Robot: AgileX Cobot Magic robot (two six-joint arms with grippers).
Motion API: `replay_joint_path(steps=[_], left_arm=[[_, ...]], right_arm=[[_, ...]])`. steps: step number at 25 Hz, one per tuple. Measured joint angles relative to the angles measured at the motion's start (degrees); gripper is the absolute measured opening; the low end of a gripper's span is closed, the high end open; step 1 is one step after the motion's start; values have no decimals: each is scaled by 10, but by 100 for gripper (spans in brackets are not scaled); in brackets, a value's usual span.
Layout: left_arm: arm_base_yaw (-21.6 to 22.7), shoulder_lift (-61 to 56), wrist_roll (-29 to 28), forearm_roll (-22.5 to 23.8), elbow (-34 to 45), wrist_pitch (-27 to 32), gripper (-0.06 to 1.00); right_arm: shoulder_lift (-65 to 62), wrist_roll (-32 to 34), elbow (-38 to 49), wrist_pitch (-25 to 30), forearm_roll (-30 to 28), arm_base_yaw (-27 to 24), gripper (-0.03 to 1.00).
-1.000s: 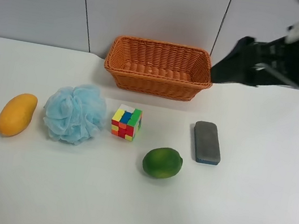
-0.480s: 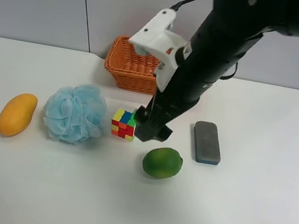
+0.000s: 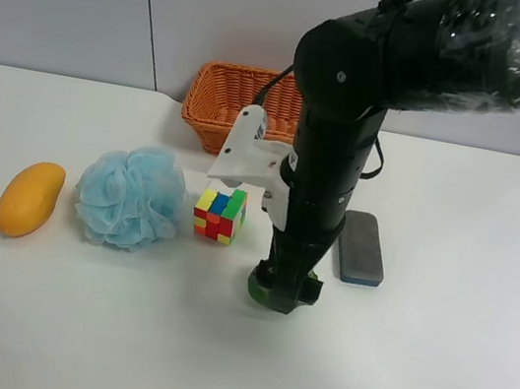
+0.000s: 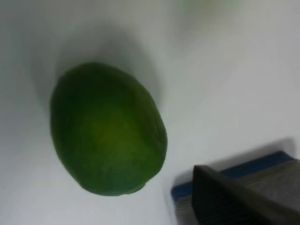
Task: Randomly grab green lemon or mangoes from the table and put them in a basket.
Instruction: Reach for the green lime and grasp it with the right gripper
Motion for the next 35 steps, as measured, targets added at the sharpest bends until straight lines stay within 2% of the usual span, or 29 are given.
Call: replay_joint_path(steps=[7, 14, 22, 24, 26, 27, 35], left_arm=[[0, 0, 0, 0, 0, 0, 99], [0, 0, 0, 0, 0, 0, 99], [0, 0, 0, 0, 0, 0, 99], [0, 0, 0, 0, 0, 0, 99], [0, 0, 0, 0, 0, 0, 99], [0, 0, 0, 0, 0, 0, 99], [0, 0, 0, 0, 0, 0, 99]], right_arm=[[37, 11, -1, -14, -34, 1, 94], [88, 14, -1, -47, -38, 1, 93], [96, 19, -2, -61, -48, 1, 92], [96, 20, -2, -57, -50, 1, 87], [96, 20, -2, -51, -53, 1, 69], [96, 20, -2, -49, -53, 1, 65], [96, 25, -2, -47, -53, 1, 65]])
